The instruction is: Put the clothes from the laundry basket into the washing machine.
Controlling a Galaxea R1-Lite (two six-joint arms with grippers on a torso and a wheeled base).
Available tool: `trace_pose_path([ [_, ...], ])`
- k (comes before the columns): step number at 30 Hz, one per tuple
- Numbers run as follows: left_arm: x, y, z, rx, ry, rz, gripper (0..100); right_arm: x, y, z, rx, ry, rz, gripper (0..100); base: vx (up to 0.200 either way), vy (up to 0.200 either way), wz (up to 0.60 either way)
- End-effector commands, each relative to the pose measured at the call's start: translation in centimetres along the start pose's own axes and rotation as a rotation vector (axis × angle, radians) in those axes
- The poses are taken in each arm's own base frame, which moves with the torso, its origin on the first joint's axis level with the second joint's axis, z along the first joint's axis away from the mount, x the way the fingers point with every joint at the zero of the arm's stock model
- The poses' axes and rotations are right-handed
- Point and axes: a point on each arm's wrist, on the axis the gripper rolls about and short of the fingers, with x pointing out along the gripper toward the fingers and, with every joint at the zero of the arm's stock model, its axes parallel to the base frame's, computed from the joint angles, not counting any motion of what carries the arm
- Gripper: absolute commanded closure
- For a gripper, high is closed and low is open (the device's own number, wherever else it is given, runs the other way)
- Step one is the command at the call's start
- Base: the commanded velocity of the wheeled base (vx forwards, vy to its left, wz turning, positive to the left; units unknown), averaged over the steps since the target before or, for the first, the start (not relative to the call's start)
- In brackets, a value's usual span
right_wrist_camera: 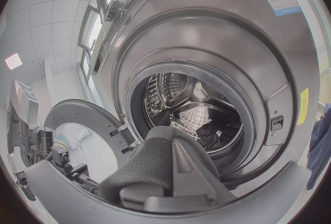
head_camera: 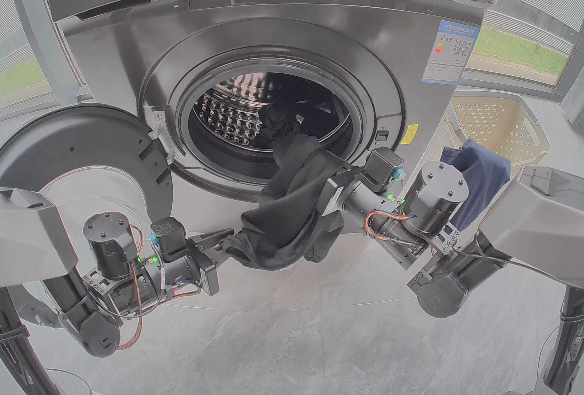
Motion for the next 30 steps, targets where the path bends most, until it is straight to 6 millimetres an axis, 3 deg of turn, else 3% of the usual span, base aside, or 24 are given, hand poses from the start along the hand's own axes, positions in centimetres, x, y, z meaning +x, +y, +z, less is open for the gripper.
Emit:
trace_pose_path([
  [1, -0.3, -0.3, -1.2, -0.018, 0.056, -0.012, 0, 0.0, 0.1, 0.6, 0.0, -0.014, 0.003, 100, 0.0, 0.0, 0.0],
  [10, -3.3, -2.5, -4.3, -0.002, 0.227, -0.169, 0, -0.1, 0.3, 0.5, 0.006, -0.009, 0.005, 100, 0.0, 0.0, 0.0],
  [21, -3.3, -2.8, -3.2, 0.019, 0.172, -0.217, 0, -0.1, 1.3, 0.3, 0.014, -0.005, 0.03, 100, 0.0, 0.0, 0.0],
  [30, 3.3, -1.5, -0.8, 0.035, -0.013, -0.161, 0, -0.4, 2.7, -0.3, 0.024, 0.017, 0.062, 100, 0.0, 0.0, 0.0],
])
